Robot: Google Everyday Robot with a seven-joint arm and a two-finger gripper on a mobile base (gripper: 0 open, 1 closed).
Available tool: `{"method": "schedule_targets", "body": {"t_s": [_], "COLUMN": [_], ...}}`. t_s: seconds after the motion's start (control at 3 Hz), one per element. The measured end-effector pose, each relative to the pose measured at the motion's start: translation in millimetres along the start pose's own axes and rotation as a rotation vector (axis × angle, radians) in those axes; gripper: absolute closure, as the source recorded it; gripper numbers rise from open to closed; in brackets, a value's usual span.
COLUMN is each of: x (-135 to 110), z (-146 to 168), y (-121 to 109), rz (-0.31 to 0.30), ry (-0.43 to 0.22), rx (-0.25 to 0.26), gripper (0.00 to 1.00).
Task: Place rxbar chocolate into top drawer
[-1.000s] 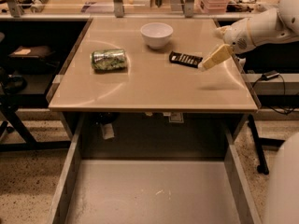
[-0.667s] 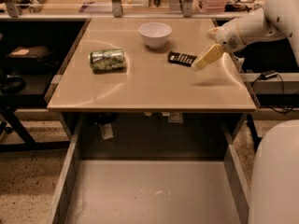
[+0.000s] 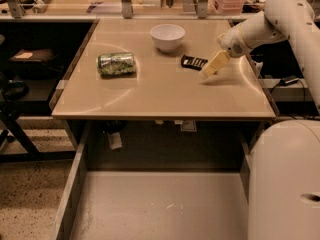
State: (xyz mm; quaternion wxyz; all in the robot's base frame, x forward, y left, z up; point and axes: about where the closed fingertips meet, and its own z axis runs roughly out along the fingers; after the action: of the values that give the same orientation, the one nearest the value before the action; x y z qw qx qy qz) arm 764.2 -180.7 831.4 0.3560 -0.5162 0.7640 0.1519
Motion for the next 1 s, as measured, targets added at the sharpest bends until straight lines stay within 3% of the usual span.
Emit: {"method": "schedule_targets", "body": {"t_s": [0.33, 1.0], "x": [6.7, 6.7], "z": [15.9, 16.0], "y": [0.3, 0.3], "rz": [0.024, 0.024], "ry": [0.023, 0.023], "rx": [-0.027, -0.027], "gripper": [0.00, 0.43]}}
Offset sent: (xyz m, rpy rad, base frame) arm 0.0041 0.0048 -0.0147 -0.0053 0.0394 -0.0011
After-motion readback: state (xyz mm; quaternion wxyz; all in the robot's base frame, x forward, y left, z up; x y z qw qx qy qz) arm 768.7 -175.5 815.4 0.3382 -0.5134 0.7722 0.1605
